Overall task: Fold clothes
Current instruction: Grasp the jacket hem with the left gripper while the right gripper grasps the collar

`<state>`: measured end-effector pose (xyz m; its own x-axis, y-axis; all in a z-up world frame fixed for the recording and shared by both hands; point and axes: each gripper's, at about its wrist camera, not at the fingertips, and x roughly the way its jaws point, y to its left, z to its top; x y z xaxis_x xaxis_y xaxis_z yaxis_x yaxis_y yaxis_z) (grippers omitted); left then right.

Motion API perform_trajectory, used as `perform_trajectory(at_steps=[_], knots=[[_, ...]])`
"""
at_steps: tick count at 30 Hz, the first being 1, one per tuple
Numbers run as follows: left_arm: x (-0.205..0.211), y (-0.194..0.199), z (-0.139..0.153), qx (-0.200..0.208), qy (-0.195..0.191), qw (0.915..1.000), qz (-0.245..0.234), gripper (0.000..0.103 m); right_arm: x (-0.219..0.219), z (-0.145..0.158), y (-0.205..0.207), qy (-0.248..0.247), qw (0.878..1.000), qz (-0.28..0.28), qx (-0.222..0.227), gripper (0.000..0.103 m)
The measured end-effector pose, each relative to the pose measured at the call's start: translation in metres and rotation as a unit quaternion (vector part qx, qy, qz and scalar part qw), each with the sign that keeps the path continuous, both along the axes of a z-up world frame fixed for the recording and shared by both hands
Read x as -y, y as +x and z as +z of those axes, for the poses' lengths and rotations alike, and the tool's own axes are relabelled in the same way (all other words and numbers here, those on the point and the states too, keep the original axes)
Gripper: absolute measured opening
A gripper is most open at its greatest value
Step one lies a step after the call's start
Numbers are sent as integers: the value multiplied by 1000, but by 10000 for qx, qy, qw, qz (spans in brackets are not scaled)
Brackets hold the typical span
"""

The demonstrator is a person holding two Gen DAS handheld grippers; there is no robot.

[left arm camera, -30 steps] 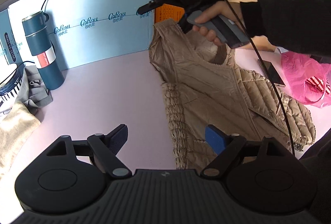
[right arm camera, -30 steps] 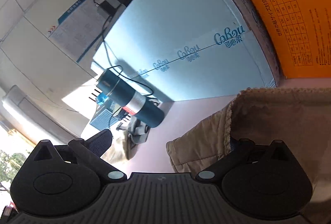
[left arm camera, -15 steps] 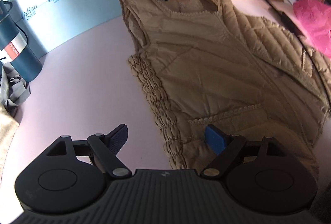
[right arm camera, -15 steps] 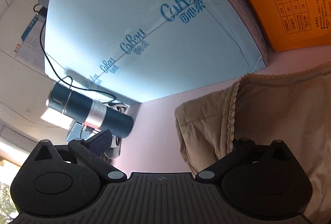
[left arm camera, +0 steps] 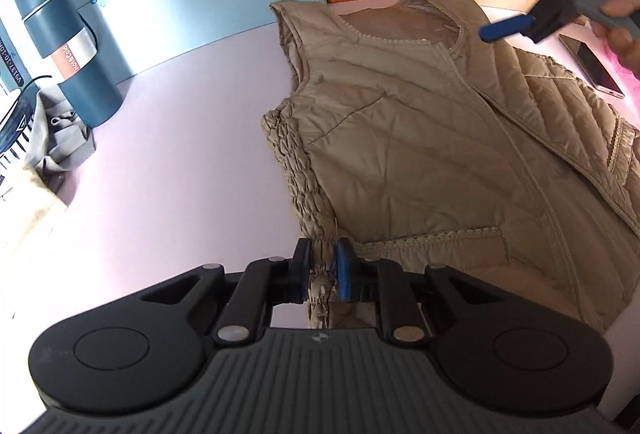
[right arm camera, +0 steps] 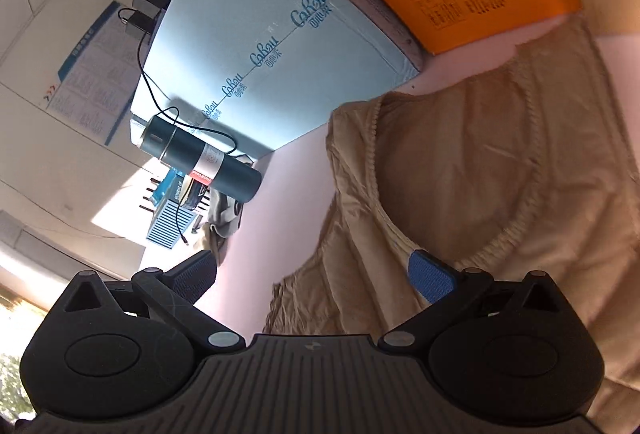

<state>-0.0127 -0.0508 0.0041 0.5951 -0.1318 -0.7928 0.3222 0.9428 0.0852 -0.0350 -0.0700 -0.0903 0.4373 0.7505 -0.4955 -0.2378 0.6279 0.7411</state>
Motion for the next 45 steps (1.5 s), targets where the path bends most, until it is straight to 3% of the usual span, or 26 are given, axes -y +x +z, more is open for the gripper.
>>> perform_trajectory(at_steps=[4, 7, 9, 10, 11, 12, 13, 17, 22, 26, 27, 30, 34, 37, 39, 41, 44, 45], knots=[[-2, -6, -1, 2, 14, 9999, 143, 14, -3, -19, -27, -29, 10000, 16, -65, 103], [2, -9, -1, 46, 91, 9998, 159, 16, -29, -26, -30, -341, 9993, 115, 141, 96], [3, -11, -1, 78, 105, 9998, 169, 16, -48, -35, -27, -801, 9966, 125, 162, 78], [3, -12, -1, 83, 84, 9997, 191, 16, -55, -40, -25, -940, 9954, 162, 130, 61], [3, -12, -1, 86, 62, 9997, 214, 16, -61, -45, -23, -1059, 9941, 204, 113, 38], [2, -12, -1, 85, 45, 9997, 239, 17, -65, -48, -22, -1068, 9940, 231, 100, 25], [1, -13, 0, 89, 23, 9996, 280, 17, -66, -49, -20, -984, 9948, 248, 90, 18], [-4, -18, 3, 124, -51, 9988, 465, 17, -74, -49, -13, -614, 9975, 346, 77, 13], [-13, -33, 21, 462, -177, 9971, 575, 24, -95, -17, -2, 54, 9969, 721, 318, 12], [-18, -62, 49, 958, -432, 9940, 305, 76, -117, 6, 12, 411, 9937, 913, 506, 12], [-18, -69, 57, 1084, -435, 9928, 251, 81, -123, 9, 17, 453, 9931, 944, 519, 12], [-10, -80, 81, 1186, -529, 9915, -2, 82, -140, 13, 29, 526, 9923, 996, 508, 12], [11, -91, 103, 1451, -304, 9878, -483, 82, -172, 15, 39, 499, 9899, 1231, 496, 12], [25, -95, 105, 1255, -222, 9889, -762, 83, -196, 15, 44, 430, 9876, 1421, 507, 12], [34, -98, 99, 1134, -16, 9900, -834, 83, -207, 13, 47, 424, 9876, 1431, 477, 12], [42, -99, 91, 1086, 495, 9907, -654, 83, -215, 12, 49, 419, 9880, 1411, 458, 12], [41, -99, 80, 969, 938, 9898, -469, 83, -217, 13, 50, 407, 9886, 1369, 469, 12], [39, -99, 80, 928, 880, 9906, -488, 82, -216, 12, 51, 401, 9890, 1347, 456, 12]])
